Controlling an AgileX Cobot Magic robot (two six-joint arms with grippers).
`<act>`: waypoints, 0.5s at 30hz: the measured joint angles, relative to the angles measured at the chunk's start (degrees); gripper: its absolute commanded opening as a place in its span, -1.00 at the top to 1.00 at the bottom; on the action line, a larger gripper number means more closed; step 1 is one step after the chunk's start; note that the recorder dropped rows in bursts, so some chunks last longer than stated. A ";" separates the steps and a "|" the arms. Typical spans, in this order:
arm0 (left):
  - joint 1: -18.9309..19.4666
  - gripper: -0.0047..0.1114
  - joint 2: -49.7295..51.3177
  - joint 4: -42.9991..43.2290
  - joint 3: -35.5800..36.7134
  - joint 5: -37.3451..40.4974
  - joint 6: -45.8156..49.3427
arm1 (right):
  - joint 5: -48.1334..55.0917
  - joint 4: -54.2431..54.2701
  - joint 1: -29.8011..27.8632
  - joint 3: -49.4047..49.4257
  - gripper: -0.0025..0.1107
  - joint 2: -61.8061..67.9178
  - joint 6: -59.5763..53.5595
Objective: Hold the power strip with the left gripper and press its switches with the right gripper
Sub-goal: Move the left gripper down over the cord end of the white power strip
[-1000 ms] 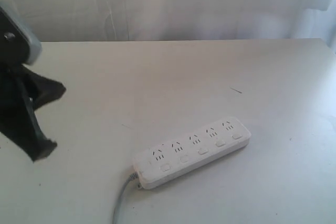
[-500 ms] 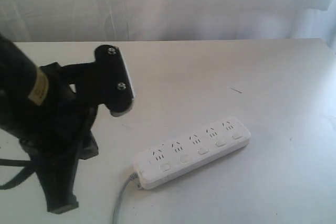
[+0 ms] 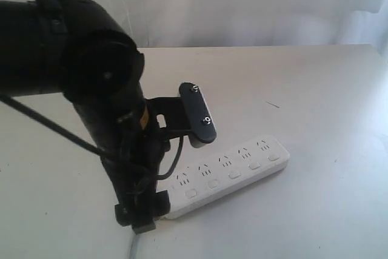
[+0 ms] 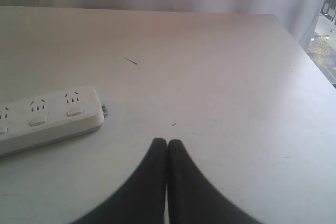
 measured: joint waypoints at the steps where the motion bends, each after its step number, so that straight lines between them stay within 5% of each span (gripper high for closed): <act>1: 0.00 -0.70 1.11 0.13 -0.81 -0.28 0.11 | 0.00 0.00 0.00 0.00 0.96 0.00 0.00; 15: 0.00 -0.70 8.76 0.14 -5.99 -4.58 4.15 | 0.00 0.00 0.00 0.00 0.96 0.00 0.00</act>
